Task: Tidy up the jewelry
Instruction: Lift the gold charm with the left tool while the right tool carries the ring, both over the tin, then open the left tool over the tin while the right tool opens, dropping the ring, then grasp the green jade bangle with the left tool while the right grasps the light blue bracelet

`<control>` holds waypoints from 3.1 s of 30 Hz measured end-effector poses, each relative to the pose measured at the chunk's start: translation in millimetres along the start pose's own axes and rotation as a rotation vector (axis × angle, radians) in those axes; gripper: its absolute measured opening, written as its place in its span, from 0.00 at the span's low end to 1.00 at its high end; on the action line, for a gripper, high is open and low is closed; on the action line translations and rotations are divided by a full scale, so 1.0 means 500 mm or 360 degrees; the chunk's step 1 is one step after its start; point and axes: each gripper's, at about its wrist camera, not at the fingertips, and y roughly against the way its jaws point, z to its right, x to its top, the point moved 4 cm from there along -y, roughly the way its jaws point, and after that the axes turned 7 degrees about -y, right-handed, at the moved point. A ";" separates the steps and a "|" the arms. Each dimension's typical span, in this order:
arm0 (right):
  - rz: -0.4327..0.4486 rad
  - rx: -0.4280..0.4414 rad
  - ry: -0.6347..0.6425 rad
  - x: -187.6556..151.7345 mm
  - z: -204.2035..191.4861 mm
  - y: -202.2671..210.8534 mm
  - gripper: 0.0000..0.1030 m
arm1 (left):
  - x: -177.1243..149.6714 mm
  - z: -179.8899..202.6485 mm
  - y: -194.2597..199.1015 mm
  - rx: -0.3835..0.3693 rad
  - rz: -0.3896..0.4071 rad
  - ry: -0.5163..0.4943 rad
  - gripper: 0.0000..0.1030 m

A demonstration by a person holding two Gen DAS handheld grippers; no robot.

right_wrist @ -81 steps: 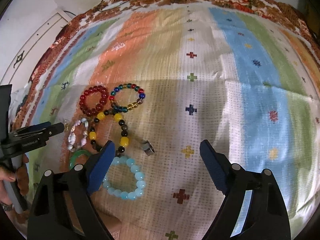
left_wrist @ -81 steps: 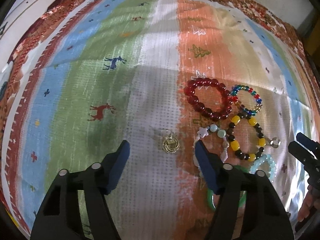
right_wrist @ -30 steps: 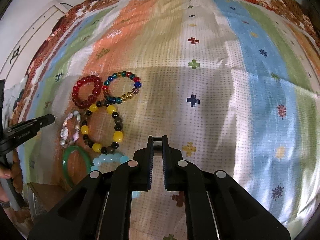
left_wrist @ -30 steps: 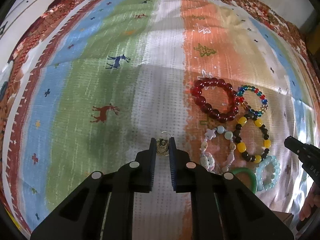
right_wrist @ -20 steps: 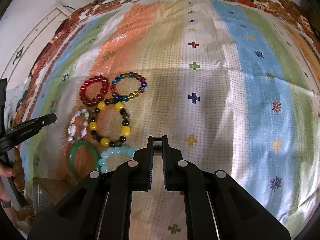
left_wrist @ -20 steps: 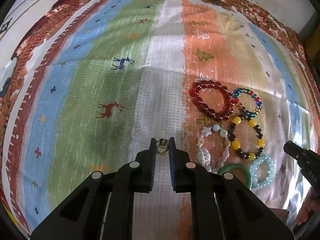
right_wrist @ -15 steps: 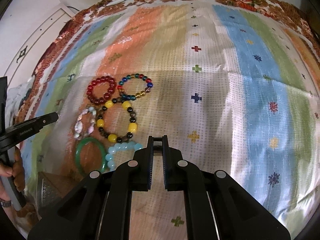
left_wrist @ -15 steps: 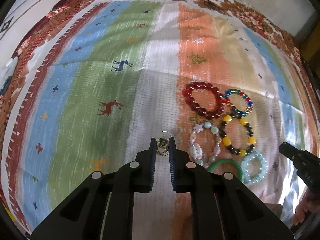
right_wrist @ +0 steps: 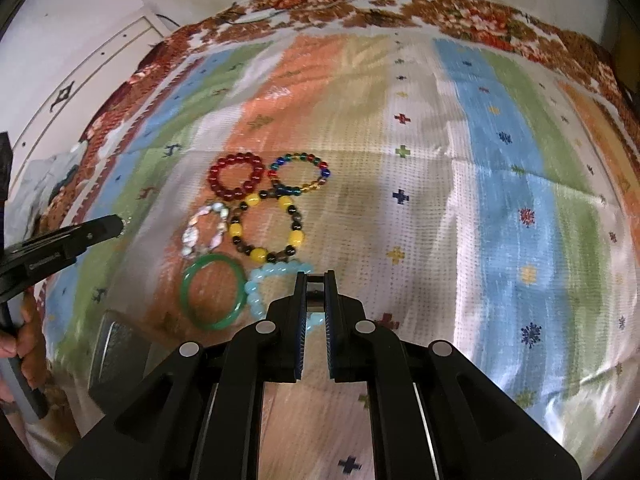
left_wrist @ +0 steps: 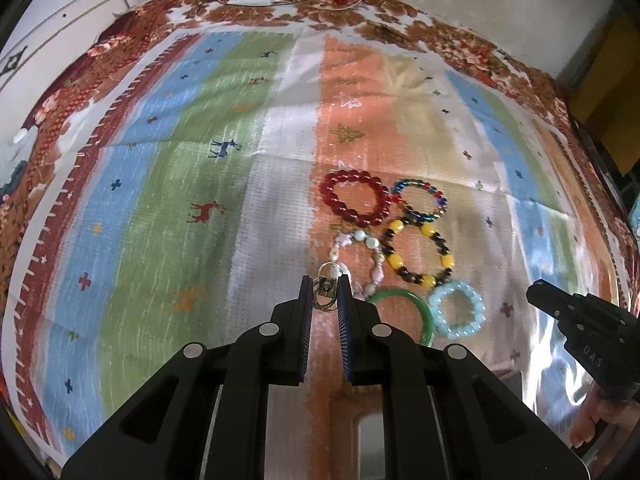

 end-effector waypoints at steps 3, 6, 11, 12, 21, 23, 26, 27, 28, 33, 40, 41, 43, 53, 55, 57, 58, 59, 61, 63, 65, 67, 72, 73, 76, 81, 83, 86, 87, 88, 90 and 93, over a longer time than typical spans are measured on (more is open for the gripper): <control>0.0026 0.0009 0.0032 -0.013 -0.012 0.019 0.09 | -0.018 0.013 0.021 -0.0019 0.0025 -0.0020 0.12; 0.0043 0.0025 0.0050 -0.032 -0.021 0.034 0.09 | -0.040 0.027 0.042 -0.0029 0.0053 -0.0048 0.12; 0.0062 0.0036 0.0114 -0.061 -0.045 0.057 0.09 | -0.076 0.045 0.070 -0.0054 0.0083 -0.0089 0.12; 0.0067 0.0038 0.0123 -0.065 -0.050 0.061 0.09 | -0.084 0.049 0.078 -0.0054 0.0096 -0.0099 0.12; 0.0081 0.0083 0.0224 -0.114 -0.101 0.086 0.09 | -0.124 0.072 0.106 -0.0098 0.0124 -0.0139 0.12; 0.0078 0.0094 0.0236 -0.125 -0.107 0.088 0.09 | -0.131 0.077 0.111 -0.0102 0.0130 -0.0149 0.12; 0.0061 0.0119 0.0251 -0.138 -0.111 0.085 0.09 | -0.142 0.083 0.115 -0.0095 0.0132 -0.0167 0.12; 0.0056 0.0127 0.0256 -0.143 -0.114 0.086 0.09 | -0.145 0.086 0.116 -0.0097 0.0133 -0.0173 0.12; 0.0054 0.0131 0.0260 -0.145 -0.117 0.086 0.09 | -0.148 0.089 0.117 -0.0101 0.0132 -0.0178 0.12; 0.0049 0.0174 0.0276 -0.154 -0.130 0.093 0.09 | -0.158 0.098 0.119 -0.0103 0.0130 -0.0194 0.12; 0.0041 0.0203 0.0297 -0.161 -0.137 0.091 0.12 | -0.162 0.098 0.112 -0.0134 0.0092 -0.0176 0.30; 0.0036 0.0209 0.0293 -0.161 -0.135 0.090 0.15 | -0.161 0.097 0.111 -0.0137 0.0092 -0.0170 0.33; 0.0041 0.0200 0.0297 -0.160 -0.133 0.091 0.30 | -0.159 0.090 0.111 -0.0130 0.0098 -0.0147 0.35; 0.0082 0.0157 0.0199 -0.125 -0.085 0.092 0.43 | -0.141 0.049 0.099 -0.0080 0.0084 -0.0035 0.49; 0.0084 0.0145 0.0182 -0.118 -0.076 0.089 0.47 | -0.135 0.046 0.092 -0.0073 0.0073 -0.0033 0.51; 0.0089 0.0140 0.0168 -0.110 -0.067 0.087 0.48 | -0.128 0.042 0.085 -0.0072 0.0062 -0.0025 0.51; 0.0093 0.0135 0.0166 -0.107 -0.065 0.087 0.48 | -0.125 0.039 0.082 -0.0066 0.0057 -0.0022 0.52; 0.0097 0.0125 0.0168 -0.104 -0.063 0.085 0.48 | -0.121 0.037 0.079 -0.0056 0.0053 -0.0022 0.53; 0.0101 0.0101 0.0164 -0.098 -0.057 0.080 0.52 | -0.110 0.032 0.070 -0.0039 0.0044 -0.0024 0.55; 0.0095 0.0090 0.0155 -0.091 -0.049 0.074 0.53 | -0.098 0.025 0.059 -0.0025 0.0030 -0.0017 0.56; 0.0088 0.0071 0.0150 -0.082 -0.041 0.065 0.54 | -0.091 0.019 0.050 -0.0026 0.0013 0.0001 0.57; 0.0083 0.0050 0.0150 -0.073 -0.035 0.056 0.57 | -0.084 0.015 0.039 -0.0039 -0.0010 0.0018 0.58; 0.0067 0.0033 0.0133 -0.043 -0.026 0.037 0.57 | -0.055 0.011 0.014 0.0019 -0.0030 -0.0010 0.60; 0.0064 0.0031 0.0130 -0.037 -0.024 0.033 0.57 | -0.049 0.009 0.007 0.0023 -0.0038 -0.0007 0.60; 0.0051 0.0012 0.0114 -0.021 -0.012 0.016 0.57 | -0.035 0.006 -0.009 0.0018 -0.0061 -0.0002 0.60; -0.0016 0.0007 0.0097 -0.003 -0.001 -0.018 0.57 | -0.019 0.014 -0.038 -0.0044 -0.0119 -0.0018 0.62; -0.0035 0.0013 0.0084 0.007 0.001 -0.029 0.57 | -0.016 0.017 -0.045 -0.0050 -0.0129 -0.0028 0.62; -0.0056 0.0015 0.0095 0.015 -0.001 -0.043 0.57 | -0.010 0.013 -0.061 -0.0152 -0.0157 0.0043 0.62; -0.0067 0.0012 0.0107 0.017 -0.003 -0.049 0.57 | -0.010 0.009 -0.070 -0.0207 -0.0186 0.0088 0.62; -0.0075 0.0012 0.0115 0.017 -0.004 -0.052 0.57 | -0.010 0.003 -0.080 -0.0246 -0.0217 0.0127 0.62; -0.0101 0.0013 0.0125 0.018 -0.004 -0.064 0.57 | -0.011 -0.003 -0.095 -0.0273 -0.0258 0.0155 0.62; -0.0134 0.0011 0.0123 0.021 -0.001 -0.077 0.57 | -0.009 -0.006 -0.118 -0.0271 -0.0311 0.0136 0.62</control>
